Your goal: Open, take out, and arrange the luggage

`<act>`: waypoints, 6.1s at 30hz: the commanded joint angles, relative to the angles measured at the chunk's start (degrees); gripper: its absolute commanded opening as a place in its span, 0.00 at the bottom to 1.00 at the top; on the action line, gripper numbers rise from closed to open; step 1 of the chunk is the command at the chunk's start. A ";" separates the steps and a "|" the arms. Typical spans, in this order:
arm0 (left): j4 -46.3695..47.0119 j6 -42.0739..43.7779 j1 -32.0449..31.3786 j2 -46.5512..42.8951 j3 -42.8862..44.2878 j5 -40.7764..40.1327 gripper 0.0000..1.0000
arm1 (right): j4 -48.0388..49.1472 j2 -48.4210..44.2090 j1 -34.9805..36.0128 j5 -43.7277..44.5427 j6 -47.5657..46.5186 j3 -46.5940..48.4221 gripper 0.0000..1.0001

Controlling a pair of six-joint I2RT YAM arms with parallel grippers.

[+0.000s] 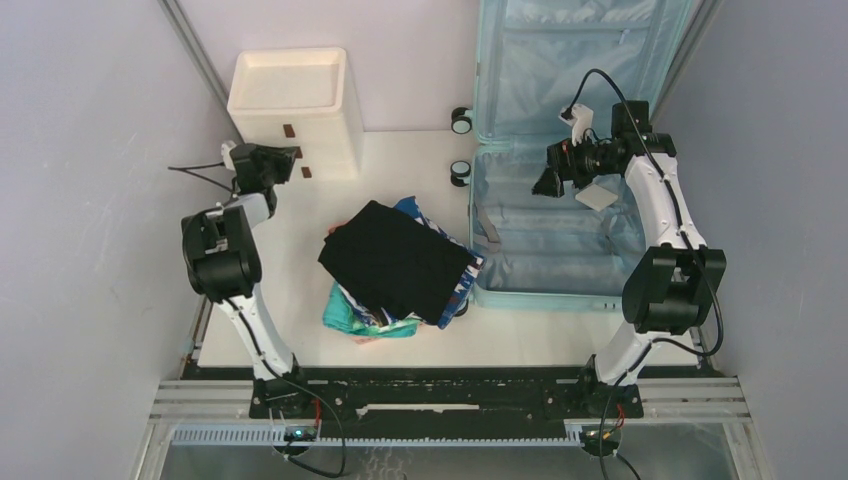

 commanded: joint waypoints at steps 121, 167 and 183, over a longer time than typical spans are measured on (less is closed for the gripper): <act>26.84 -58.99 -3.83 14.25 -15.93 -11.73 0.54 | -2.69 8.90 -1.66 -2.18 -0.18 10.95 1.00; 12.50 -65.70 -4.01 13.08 -9.07 -11.87 0.05 | -1.88 8.44 -2.45 -3.06 -0.10 9.84 1.00; 17.80 -64.60 -3.94 12.01 -12.12 -10.06 0.00 | 0.12 6.10 -2.89 -3.57 0.18 6.37 1.00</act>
